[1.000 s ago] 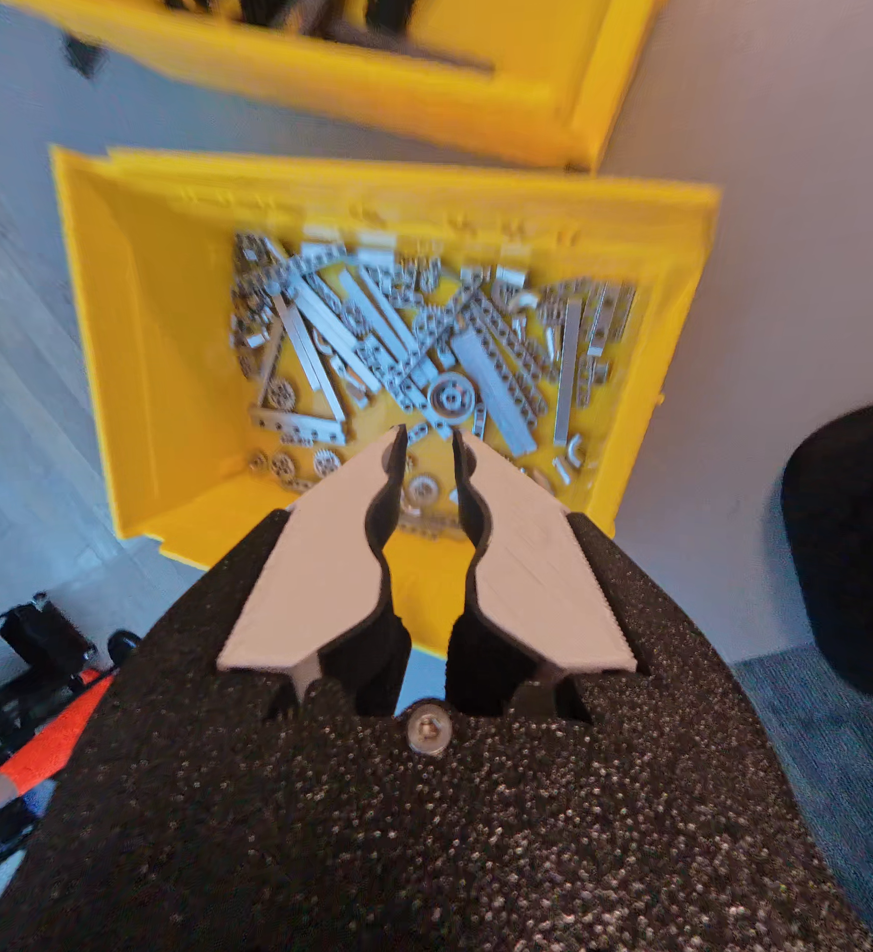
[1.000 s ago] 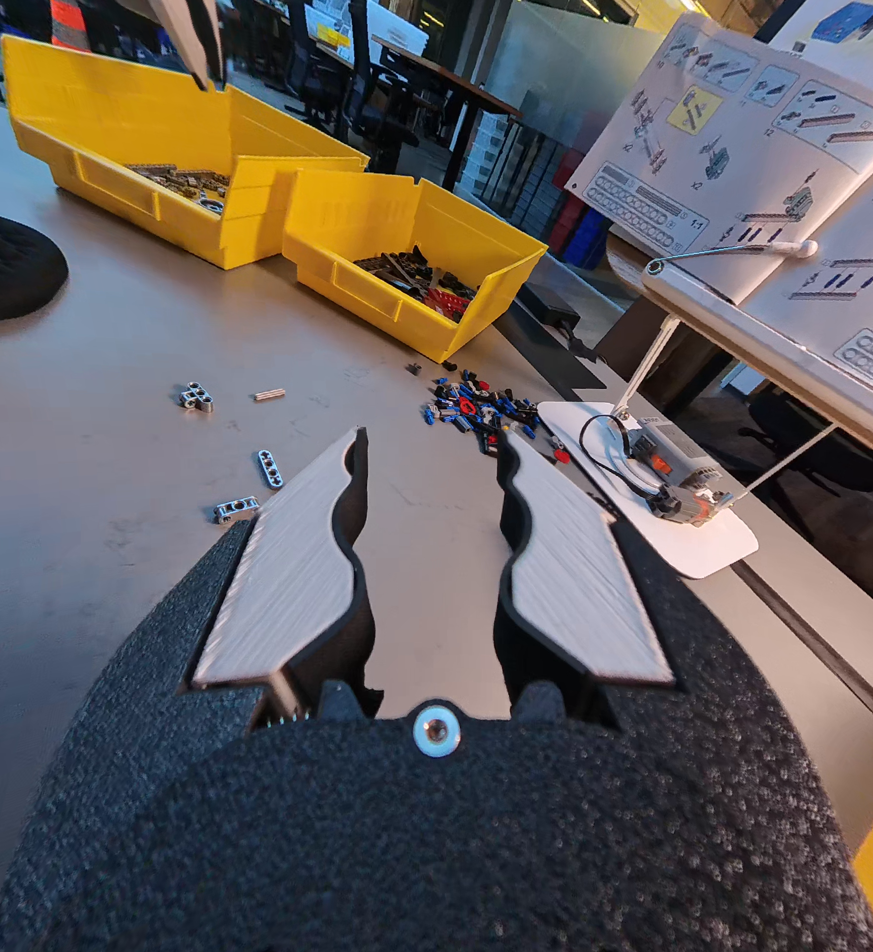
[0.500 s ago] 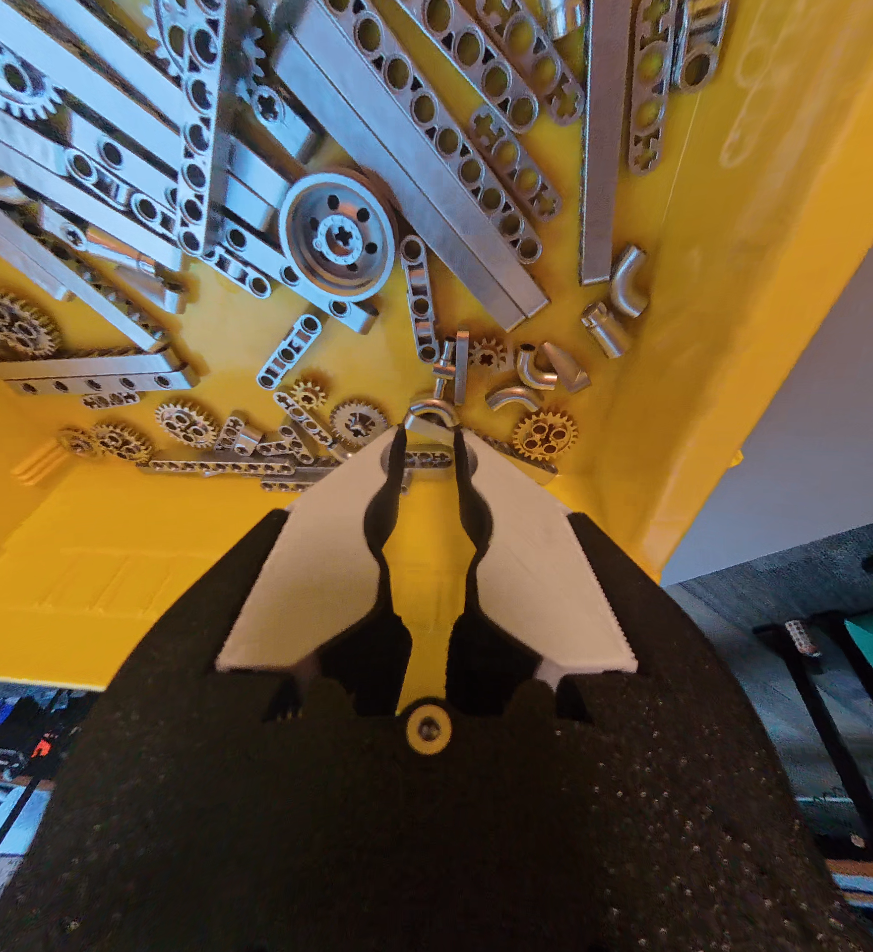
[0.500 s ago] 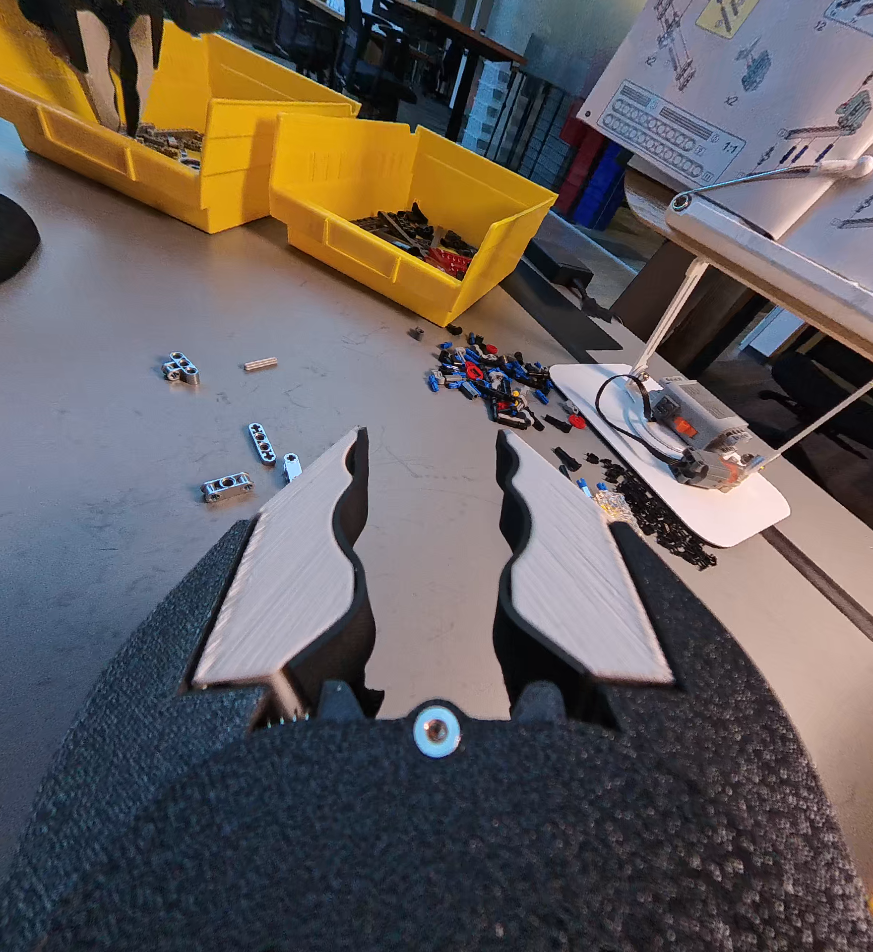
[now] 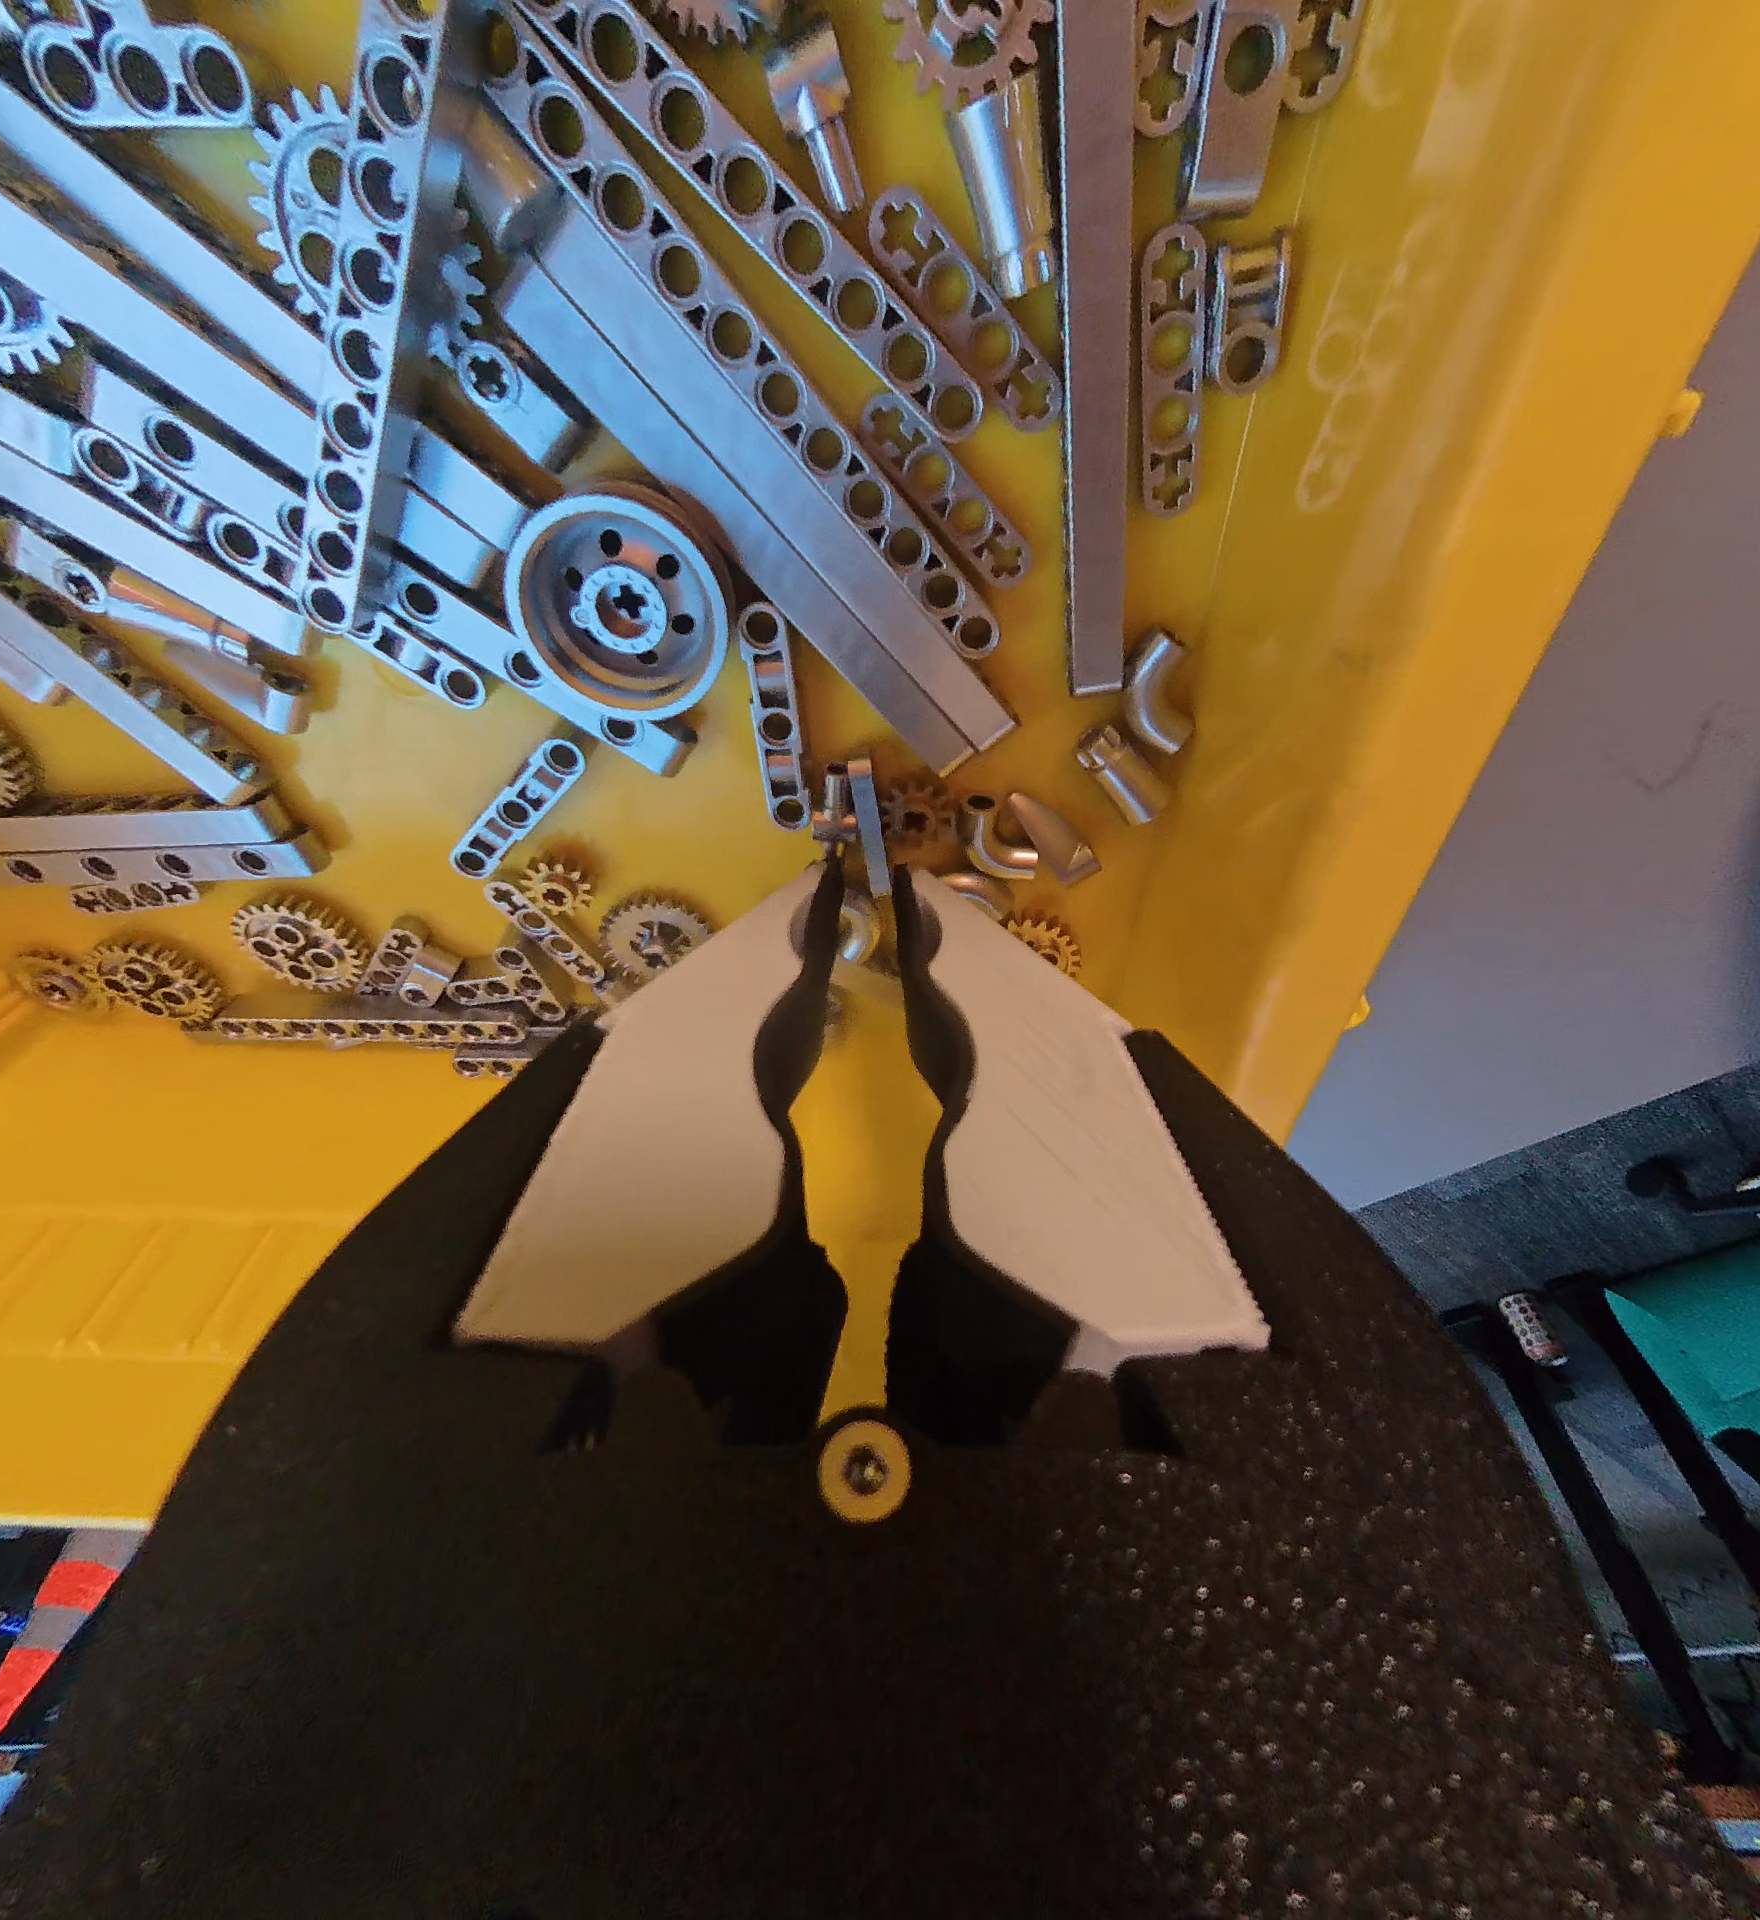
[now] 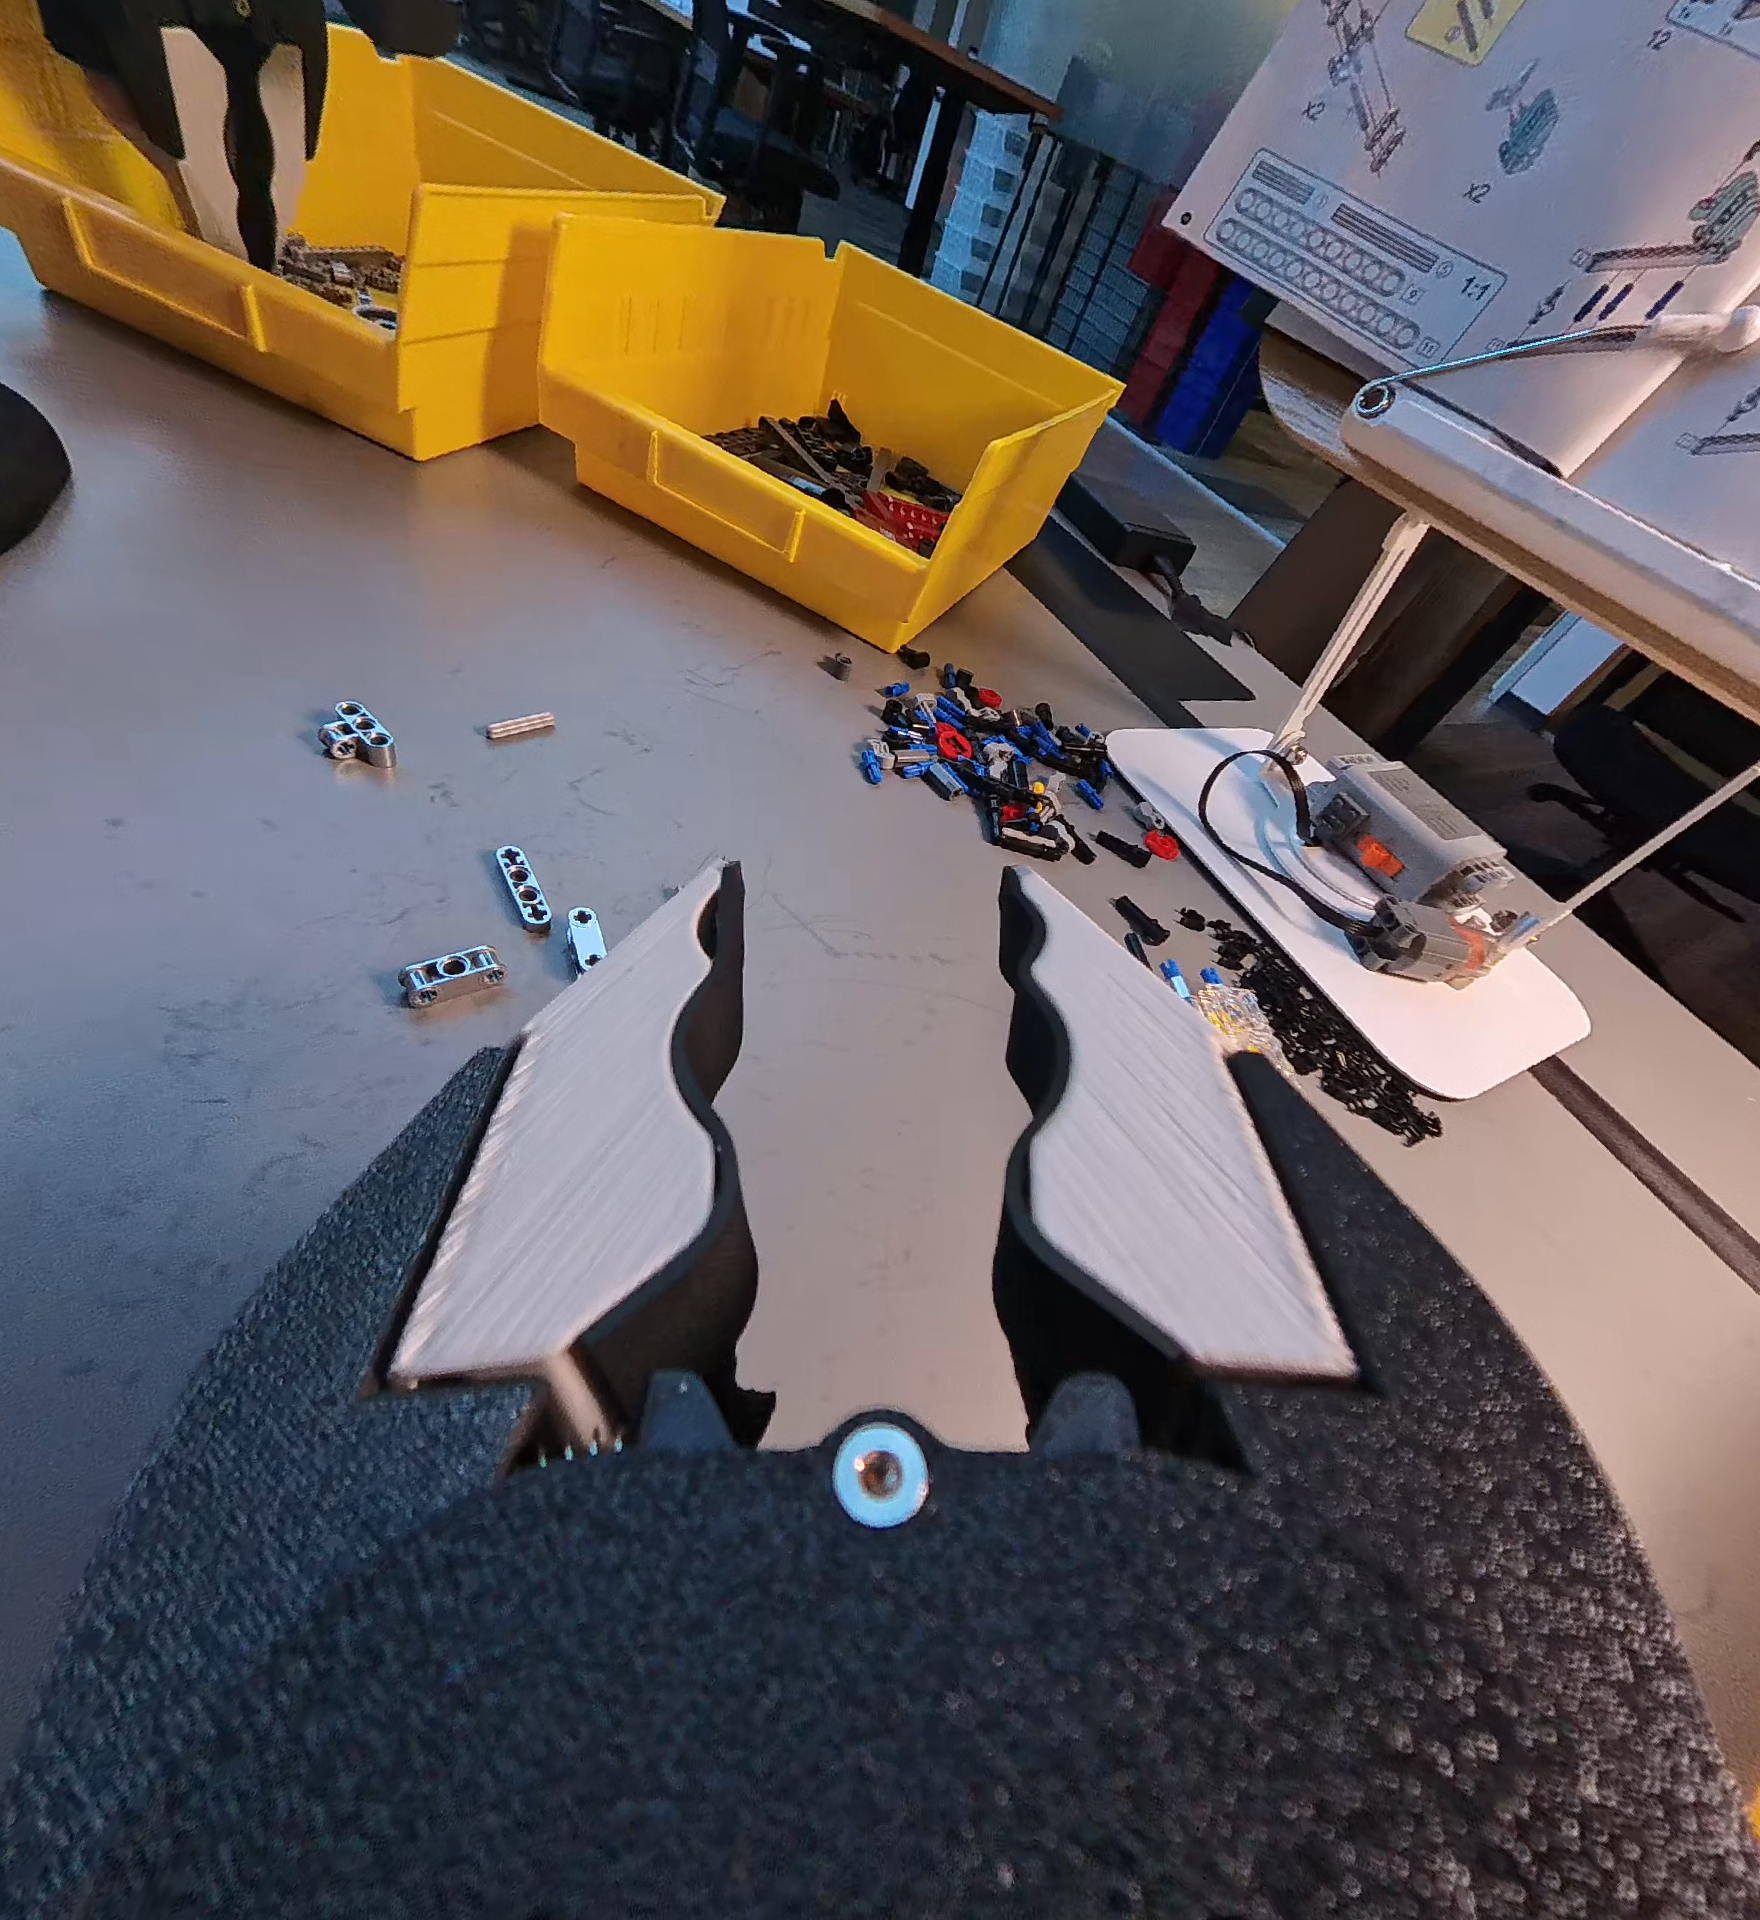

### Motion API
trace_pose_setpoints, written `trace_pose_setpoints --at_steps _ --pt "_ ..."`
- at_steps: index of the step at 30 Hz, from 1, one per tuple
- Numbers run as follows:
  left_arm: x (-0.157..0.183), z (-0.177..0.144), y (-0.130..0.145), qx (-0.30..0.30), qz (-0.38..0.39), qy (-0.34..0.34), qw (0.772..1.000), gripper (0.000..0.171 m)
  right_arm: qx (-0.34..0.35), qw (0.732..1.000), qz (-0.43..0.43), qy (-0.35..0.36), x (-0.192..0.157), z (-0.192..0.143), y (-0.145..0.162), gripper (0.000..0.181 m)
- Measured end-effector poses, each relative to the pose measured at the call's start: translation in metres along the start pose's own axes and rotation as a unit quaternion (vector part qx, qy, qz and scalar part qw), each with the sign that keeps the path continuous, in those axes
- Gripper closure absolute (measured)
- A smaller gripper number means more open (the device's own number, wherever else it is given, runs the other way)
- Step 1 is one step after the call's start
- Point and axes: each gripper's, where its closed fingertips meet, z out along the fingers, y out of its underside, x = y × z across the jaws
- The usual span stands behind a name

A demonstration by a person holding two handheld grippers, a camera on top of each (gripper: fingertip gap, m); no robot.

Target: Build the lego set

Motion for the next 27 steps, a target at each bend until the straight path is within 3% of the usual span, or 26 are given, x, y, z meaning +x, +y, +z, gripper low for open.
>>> trace_pose_setpoints --at_steps 8,11,13,17,19,22,27 --pt "-0.004 0.002 -0.001 -0.003 -0.006 -0.018 1.000 0.165 -0.002 1.000 -0.001 0.002 0.000 0.000 0.000 0.134" --pt "-0.009 -0.014 0.003 0.007 -0.017 -0.040 0.999 0.165 -0.002 1.000 -0.002 0.003 0.001 -0.001 0.000 0.134" --pt "-0.007 -0.040 -0.008 0.052 -0.030 -0.056 0.997 0.165 -0.001 1.000 -0.001 0.003 0.001 -0.001 0.000 0.134" --pt "0.050 -0.100 -0.075 0.206 0.010 -0.031 0.978 0.165 -0.001 1.000 -0.001 0.001 0.000 0.000 0.000 0.134" --pt "0.085 -0.114 -0.111 0.256 0.043 -0.016 0.966 0.165 0.000 1.000 -0.002 -0.001 -0.001 0.000 -0.001 0.134" --pt "0.123 -0.105 -0.155 0.284 0.079 0.012 0.955 0.164 0.003 1.000 -0.005 -0.001 -0.002 0.000 -0.003 0.134" --pt "0.157 -0.068 -0.213 0.299 0.098 0.067 0.947 0.164 0.004 1.000 -0.016 0.013 0.004 -0.004 -0.006 0.134"
